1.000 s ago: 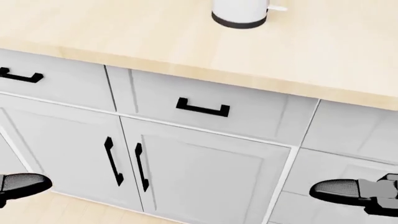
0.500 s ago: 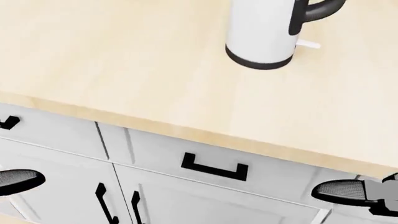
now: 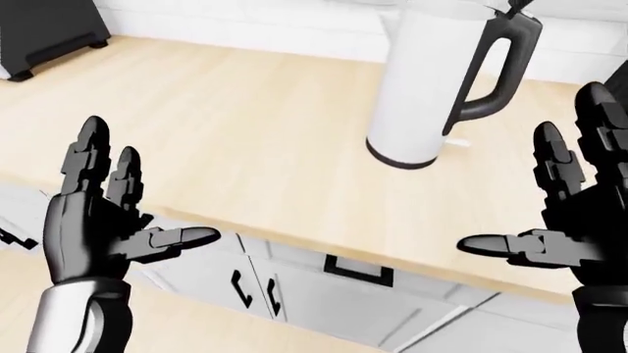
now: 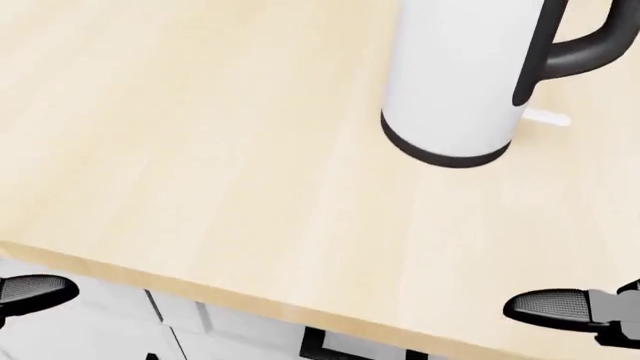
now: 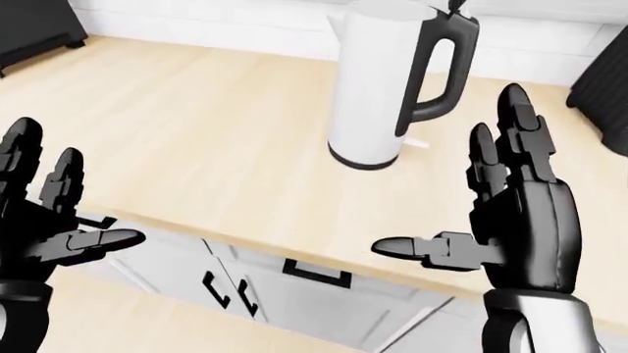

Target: Close the lid of the electric kettle.

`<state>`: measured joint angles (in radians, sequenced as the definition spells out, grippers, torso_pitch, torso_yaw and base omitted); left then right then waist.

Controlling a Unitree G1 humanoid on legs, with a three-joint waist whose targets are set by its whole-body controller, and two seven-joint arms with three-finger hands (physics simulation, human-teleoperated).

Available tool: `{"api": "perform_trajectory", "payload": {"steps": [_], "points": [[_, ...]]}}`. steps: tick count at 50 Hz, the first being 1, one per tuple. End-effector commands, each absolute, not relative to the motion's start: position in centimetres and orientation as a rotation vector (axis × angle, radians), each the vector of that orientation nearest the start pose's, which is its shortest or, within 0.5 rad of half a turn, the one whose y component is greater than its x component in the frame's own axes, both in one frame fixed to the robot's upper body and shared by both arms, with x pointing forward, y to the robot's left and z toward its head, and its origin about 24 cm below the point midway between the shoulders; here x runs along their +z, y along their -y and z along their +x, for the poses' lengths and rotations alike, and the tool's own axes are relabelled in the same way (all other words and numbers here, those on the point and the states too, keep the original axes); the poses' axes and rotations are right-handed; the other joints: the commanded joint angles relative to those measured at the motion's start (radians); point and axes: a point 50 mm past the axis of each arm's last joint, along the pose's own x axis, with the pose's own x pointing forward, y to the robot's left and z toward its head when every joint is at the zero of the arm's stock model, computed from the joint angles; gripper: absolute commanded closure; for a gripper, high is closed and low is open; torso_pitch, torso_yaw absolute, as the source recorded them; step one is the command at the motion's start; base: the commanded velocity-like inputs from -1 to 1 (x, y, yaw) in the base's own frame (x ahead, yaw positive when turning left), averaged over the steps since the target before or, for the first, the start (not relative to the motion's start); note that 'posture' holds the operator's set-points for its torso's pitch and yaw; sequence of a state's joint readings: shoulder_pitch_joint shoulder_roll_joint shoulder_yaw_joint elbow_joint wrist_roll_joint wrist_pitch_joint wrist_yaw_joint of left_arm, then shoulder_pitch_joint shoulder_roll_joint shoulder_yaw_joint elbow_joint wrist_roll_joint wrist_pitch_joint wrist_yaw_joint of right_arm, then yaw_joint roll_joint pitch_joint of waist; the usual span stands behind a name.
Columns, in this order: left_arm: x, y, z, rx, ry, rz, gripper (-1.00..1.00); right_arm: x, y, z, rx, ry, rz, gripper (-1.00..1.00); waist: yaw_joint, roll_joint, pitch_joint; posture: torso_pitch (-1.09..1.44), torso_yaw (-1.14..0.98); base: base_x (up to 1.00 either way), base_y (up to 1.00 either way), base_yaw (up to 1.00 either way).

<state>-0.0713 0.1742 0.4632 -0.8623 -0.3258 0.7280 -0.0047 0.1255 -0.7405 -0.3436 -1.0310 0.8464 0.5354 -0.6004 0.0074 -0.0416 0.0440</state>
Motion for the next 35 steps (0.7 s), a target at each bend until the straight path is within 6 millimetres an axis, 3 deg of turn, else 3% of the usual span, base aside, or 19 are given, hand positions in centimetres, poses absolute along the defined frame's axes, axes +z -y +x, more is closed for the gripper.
{"api": "perform_trajectory", "payload": {"steps": [1, 18, 35], "points": [[20.49, -22.77, 19.82, 0.181, 0.340, -0.009, -1.00, 23.55, 20.84, 16.83, -0.170, 0.392, -0.107, -1.00, 0.000, 0.002, -0.014, 0.00, 0.00, 0.00, 0.00, 0.00], [20.36, -22.67, 19.83, 0.178, 0.338, -0.007, -1.00, 23.80, 20.90, 16.68, -0.166, 0.398, -0.112, -1.00, 0.002, -0.002, 0.002, 0.00, 0.00, 0.00, 0.00, 0.00], [20.16, -22.80, 20.13, 0.179, 0.336, -0.006, -1.00, 23.70, 21.00, 16.71, -0.179, 0.391, -0.109, -1.00, -0.008, 0.005, 0.000, 0.00, 0.00, 0.00, 0.00, 0.00]]}}
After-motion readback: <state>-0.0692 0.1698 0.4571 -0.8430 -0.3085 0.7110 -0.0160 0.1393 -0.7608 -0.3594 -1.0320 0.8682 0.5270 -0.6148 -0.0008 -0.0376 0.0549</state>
